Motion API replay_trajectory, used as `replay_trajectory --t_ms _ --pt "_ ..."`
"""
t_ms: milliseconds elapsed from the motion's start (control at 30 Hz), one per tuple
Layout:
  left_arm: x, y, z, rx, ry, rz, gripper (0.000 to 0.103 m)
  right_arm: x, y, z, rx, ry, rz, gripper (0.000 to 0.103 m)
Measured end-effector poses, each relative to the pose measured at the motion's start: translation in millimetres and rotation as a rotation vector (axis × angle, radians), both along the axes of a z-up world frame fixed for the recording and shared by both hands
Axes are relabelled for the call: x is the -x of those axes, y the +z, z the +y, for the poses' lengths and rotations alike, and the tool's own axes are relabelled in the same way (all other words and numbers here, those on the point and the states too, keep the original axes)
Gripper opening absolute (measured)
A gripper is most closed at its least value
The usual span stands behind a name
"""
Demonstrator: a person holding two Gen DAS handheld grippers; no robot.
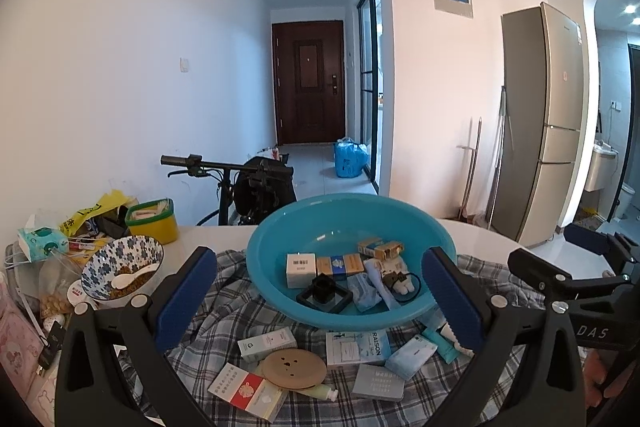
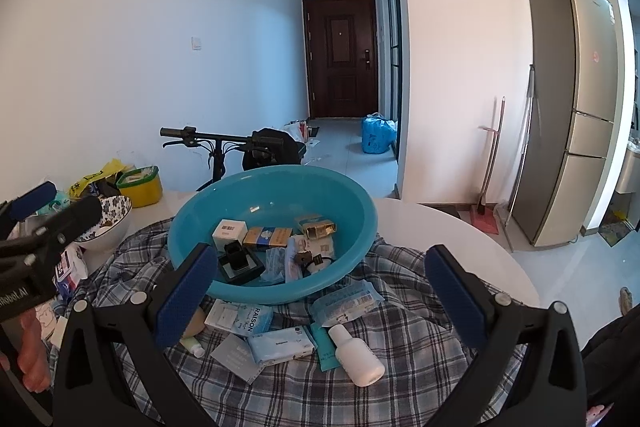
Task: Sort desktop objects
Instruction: 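Move the left tool toward the round wooden disc beside the basin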
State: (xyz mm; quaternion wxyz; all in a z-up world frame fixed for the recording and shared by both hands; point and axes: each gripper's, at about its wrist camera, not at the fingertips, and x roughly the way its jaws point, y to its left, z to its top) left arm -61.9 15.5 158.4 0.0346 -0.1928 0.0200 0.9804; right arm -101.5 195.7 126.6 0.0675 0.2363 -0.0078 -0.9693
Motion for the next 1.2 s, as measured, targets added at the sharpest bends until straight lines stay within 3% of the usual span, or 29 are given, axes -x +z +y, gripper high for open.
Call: replay_trajectory --t_ms 767,1200 --pt "22.9 -48.8 4.7 0.020 -0.014 -0.102 0.103 17.7 -43.2 -0.8 -0.001 0.006 -0.089 0.103" --pt "56.8 -105.0 15.6 0.034 -0.027 -0.258 0.103 32.9 -74.8 6.4 0.000 -0.012 -0.164 0.103"
